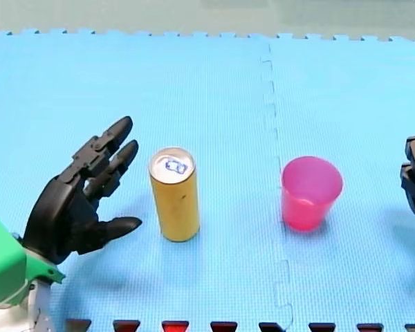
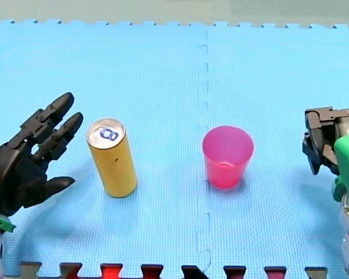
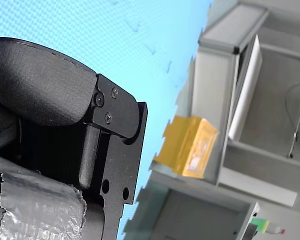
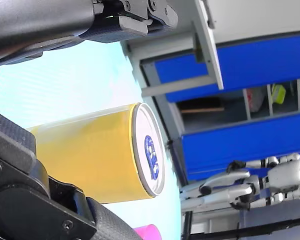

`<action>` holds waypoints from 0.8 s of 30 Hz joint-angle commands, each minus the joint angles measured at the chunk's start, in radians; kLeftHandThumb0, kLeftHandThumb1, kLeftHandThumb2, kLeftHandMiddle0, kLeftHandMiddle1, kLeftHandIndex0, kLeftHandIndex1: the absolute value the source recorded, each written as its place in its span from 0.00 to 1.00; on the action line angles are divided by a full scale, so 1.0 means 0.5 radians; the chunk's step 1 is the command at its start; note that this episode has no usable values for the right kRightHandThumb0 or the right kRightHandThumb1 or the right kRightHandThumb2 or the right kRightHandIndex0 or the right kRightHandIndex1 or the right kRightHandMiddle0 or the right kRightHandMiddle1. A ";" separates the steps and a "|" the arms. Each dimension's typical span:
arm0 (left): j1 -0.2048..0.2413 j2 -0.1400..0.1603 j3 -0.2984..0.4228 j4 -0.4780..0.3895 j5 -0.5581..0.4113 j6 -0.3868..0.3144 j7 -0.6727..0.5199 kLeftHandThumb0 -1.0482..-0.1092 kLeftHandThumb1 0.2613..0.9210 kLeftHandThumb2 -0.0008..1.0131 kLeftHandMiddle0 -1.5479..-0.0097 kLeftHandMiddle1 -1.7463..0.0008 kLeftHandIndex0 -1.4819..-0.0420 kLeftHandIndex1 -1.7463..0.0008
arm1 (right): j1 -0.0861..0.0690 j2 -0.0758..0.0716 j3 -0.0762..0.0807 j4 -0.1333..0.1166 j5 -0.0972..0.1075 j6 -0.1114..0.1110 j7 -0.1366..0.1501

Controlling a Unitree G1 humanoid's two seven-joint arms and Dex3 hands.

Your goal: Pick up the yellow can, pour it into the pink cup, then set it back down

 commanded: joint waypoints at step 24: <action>-0.028 -0.099 0.011 0.170 0.027 0.073 -0.026 0.05 0.60 0.00 0.87 0.99 0.87 1.00 | 0.014 -0.044 -0.002 -0.036 0.011 0.007 0.012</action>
